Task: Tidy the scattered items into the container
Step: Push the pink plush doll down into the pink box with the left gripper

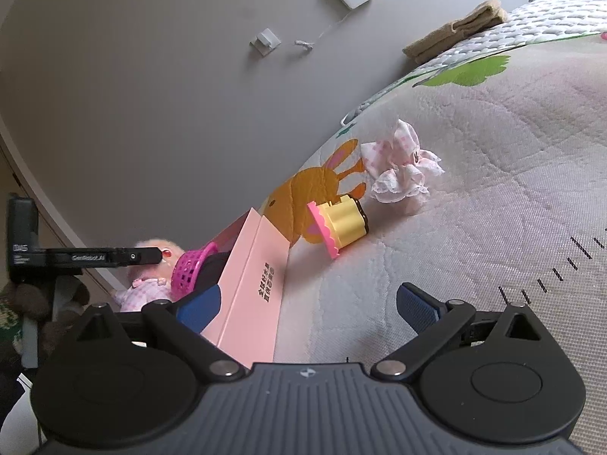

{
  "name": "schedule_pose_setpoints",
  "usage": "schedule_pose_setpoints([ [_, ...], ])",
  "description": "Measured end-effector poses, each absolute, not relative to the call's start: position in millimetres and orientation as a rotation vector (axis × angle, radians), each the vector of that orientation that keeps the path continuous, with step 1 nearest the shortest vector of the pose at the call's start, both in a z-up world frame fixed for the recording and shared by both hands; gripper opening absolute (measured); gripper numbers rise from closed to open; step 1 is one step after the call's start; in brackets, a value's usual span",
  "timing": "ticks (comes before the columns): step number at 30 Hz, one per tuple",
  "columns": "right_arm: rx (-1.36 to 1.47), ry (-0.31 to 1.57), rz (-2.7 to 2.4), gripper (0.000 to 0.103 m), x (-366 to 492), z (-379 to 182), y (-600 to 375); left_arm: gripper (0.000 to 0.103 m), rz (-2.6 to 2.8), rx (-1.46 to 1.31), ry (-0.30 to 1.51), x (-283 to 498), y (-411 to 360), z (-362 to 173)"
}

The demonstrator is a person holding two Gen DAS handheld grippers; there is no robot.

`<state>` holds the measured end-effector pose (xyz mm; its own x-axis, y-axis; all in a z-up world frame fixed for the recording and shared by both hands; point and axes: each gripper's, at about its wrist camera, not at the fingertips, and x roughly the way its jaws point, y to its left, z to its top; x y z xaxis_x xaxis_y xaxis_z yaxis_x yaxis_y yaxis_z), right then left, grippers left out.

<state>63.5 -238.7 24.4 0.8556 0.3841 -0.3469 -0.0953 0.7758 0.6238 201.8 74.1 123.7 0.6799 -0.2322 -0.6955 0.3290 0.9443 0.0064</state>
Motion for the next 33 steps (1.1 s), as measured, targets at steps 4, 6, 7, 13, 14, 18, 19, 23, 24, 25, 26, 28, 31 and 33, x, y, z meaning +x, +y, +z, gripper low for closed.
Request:
schedule_pose_setpoints([
  [4, 0.633, 0.489, 0.278, 0.099, 64, 24, -238, 0.095, -0.241, -0.018, 0.826, 203, 93, 127],
  [6, 0.633, 0.489, 0.278, 0.099, 64, 24, -238, 0.095, -0.203, -0.095, 0.858, 203, 103, 128],
  [7, 0.632, 0.488, 0.278, 0.099, 64, 25, -238, 0.096, -0.184, -0.133, 0.873, 203, 108, 129],
  [13, 0.631, 0.491, 0.276, 0.100, 64, 25, -238, 0.096, -0.069, -0.093, 0.923, 217, 87, 96],
  [14, 0.632, 0.492, 0.275, 0.100, 64, 25, -238, 0.096, -0.055, -0.056, 0.903, 221, 81, 91],
  [18, 0.644, 0.495, 0.274, 0.100, 64, 24, -240, 0.085, -0.057, 0.173, 0.792, 218, 58, 81],
  [19, 0.648, 0.498, 0.276, 0.100, 65, 23, -241, 0.084, -0.090, 0.187, 0.781, 210, 56, 85],
  [23, 0.662, 0.506, 0.285, 0.100, 66, 22, -242, 0.084, -0.222, 0.180, 0.723, 176, 53, 122],
  [24, 0.662, 0.506, 0.286, 0.100, 67, 22, -242, 0.084, -0.264, 0.143, 0.718, 170, 56, 136],
  [25, 0.660, 0.506, 0.287, 0.100, 67, 22, -241, 0.084, -0.309, 0.105, 0.715, 165, 59, 148],
  [26, 0.658, 0.507, 0.288, 0.100, 67, 22, -241, 0.084, -0.360, 0.069, 0.714, 165, 62, 156],
  [28, 0.655, 0.511, 0.290, 0.100, 68, 22, -240, 0.086, -0.466, 0.018, 0.722, 170, 68, 162],
  [31, 0.658, 0.510, 0.285, 0.100, 68, 21, -240, 0.095, -0.509, 0.043, 0.776, 197, 76, 137],
  [33, 0.663, 0.510, 0.283, 0.100, 68, 21, -241, 0.094, -0.393, 0.029, 0.802, 215, 88, 125],
])
